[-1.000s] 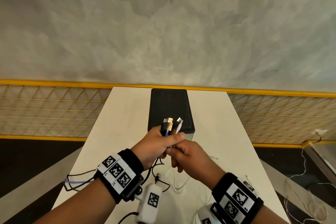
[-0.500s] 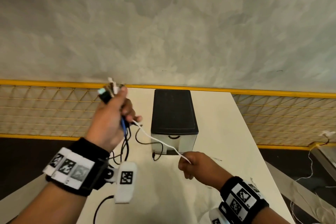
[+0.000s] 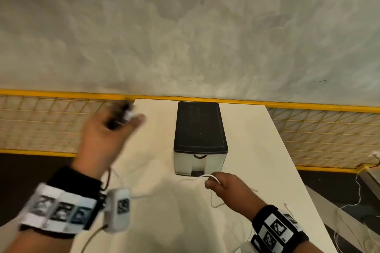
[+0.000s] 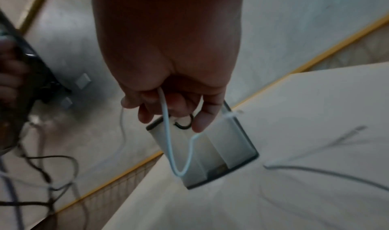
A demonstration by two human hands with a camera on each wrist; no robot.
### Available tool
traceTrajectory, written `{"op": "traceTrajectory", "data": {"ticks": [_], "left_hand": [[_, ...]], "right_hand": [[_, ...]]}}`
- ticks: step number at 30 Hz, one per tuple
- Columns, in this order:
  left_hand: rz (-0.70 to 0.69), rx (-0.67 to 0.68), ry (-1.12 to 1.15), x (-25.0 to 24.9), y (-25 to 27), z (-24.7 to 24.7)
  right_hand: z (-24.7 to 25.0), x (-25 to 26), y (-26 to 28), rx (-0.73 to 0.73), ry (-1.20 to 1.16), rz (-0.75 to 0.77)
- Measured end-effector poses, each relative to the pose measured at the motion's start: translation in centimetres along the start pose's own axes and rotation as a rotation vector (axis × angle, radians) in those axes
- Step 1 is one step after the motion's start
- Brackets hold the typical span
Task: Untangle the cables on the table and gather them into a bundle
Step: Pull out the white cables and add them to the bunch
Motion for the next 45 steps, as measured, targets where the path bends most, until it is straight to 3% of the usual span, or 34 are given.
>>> {"op": "traceTrajectory", "data": {"ticks": [3, 6, 9, 12, 15, 18, 21, 29, 31, 34, 37, 39, 40, 45], "left_hand": [[-0.040, 0.419, -0.061, 0.5, 5.5, -8.2], [-0.090, 0.595, -0.183, 2.3, 8.2, -11.9], [-0.019, 0.618, -0.162, 3.2, 8.6, -12.7], [-0.018, 0.662, -0.303, 4.1, 8.7, -12.6], [0.006, 0.621, -0.312, 4.9, 7.7, -11.0], [0.115, 0.458, -0.291, 5.4, 4.6, -7.2], [0.120, 0.315, -0.337, 5.6, 1.7, -3.4], [0.236, -0.004, -0.487, 9.0, -0.6, 1.4], [0.213, 0.018, -0.540, 8.7, -0.4, 1.6], [0.051, 0.095, -0.498, 6.2, 1.8, -1.2], [-0.115, 0.432, -0.360, 4.5, 6.3, -7.0], [-0.119, 0.650, -0.354, 5.0, 8.9, -9.9], [-0.090, 0.698, -0.353, 5.5, 9.6, -10.5], [0.032, 0.732, -0.345, 7.1, 10.1, -10.0]], "right_hand": [[0.6, 3.4, -0.1, 0.011, 0.023, 0.106], [1.0, 5.7, -0.4, 0.015, 0.071, 0.200], [0.8, 5.7, -0.1, 0.031, 0.081, 0.199], [0.1, 6.0, 0.7, 0.066, 0.082, 0.223], [0.6, 4.7, 0.6, 0.039, -0.045, 0.115], [1.1, 2.6, 0.8, 0.043, -0.180, -0.011], [1.1, 1.9, 1.1, 0.050, -0.244, -0.029], [0.9, 1.7, 1.8, 0.144, -0.160, -0.056], [1.2, 0.6, 2.2, 0.104, -0.226, -0.107], [0.4, 1.0, 2.0, 0.101, -0.125, -0.058], [-1.1, 3.3, 2.0, 0.163, -0.038, 0.042], [-1.8, 4.6, 2.0, 0.194, -0.023, 0.083], [-1.9, 5.1, 2.0, 0.202, -0.029, 0.092], [-1.3, 4.8, 2.3, 0.199, -0.154, 0.025]]}}
Point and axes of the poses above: each hand's wrist, its own y-axis away from the middle knuckle, its own z-axis out of the back of the hand, x = y × z, the point moved 6 cm from there along -y, towards the middle knuckle, and after that the axes turned 3 degrees about -x, right-handed, at the moved point
